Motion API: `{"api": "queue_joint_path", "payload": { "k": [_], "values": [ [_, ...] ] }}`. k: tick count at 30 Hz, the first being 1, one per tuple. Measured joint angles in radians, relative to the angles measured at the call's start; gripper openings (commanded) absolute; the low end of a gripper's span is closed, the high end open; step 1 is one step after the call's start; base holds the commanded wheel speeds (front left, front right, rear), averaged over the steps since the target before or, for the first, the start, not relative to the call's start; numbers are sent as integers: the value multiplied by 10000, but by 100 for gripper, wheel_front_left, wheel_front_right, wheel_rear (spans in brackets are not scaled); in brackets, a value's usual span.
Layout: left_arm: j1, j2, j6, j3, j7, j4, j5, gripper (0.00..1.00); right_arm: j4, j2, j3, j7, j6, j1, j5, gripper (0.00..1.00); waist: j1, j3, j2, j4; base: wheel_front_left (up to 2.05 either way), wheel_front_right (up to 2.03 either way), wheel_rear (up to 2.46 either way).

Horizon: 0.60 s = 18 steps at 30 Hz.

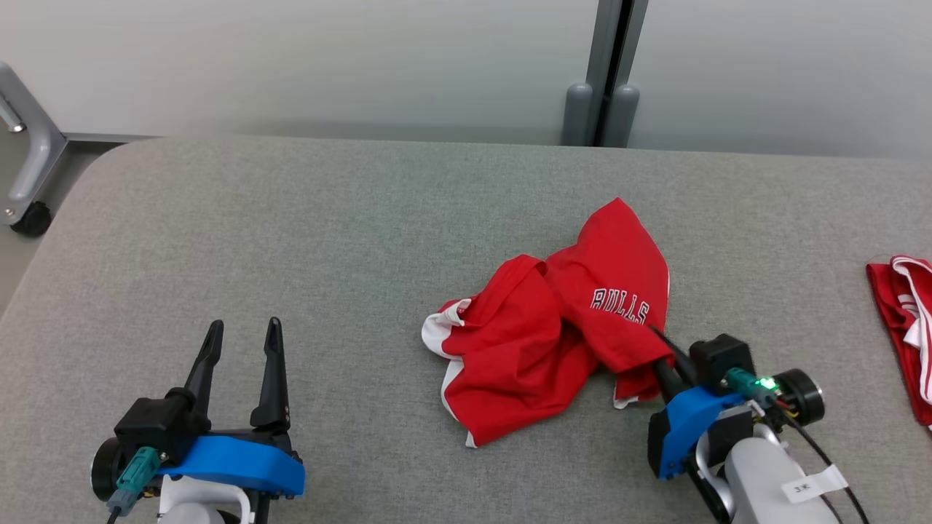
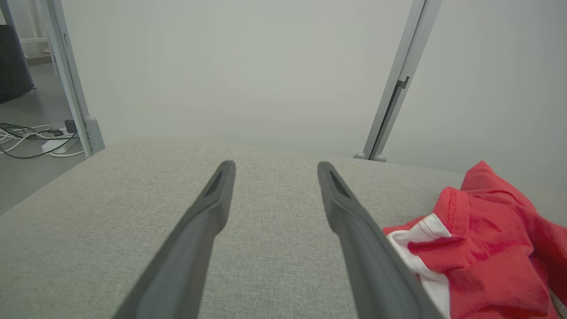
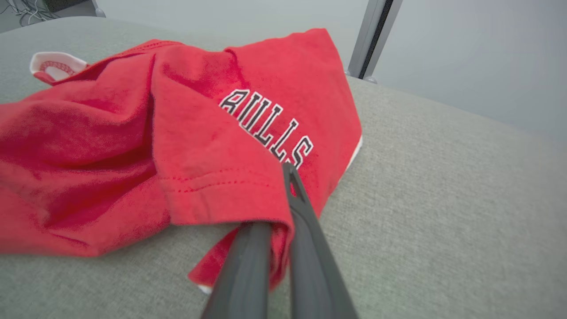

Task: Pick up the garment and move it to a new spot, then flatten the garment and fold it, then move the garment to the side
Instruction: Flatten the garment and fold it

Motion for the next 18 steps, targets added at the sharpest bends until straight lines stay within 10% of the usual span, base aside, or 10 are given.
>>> {"api": "queue_joint_path", "payload": {
  "k": [18],
  "values": [
    [199, 65, -44, -35, -117, 104, -92, 100, -3039, 2, 1542, -366, 0, -2531, 1730, 0, -1, -589, 0, -284, 0, 0, 0]
  ]
}}
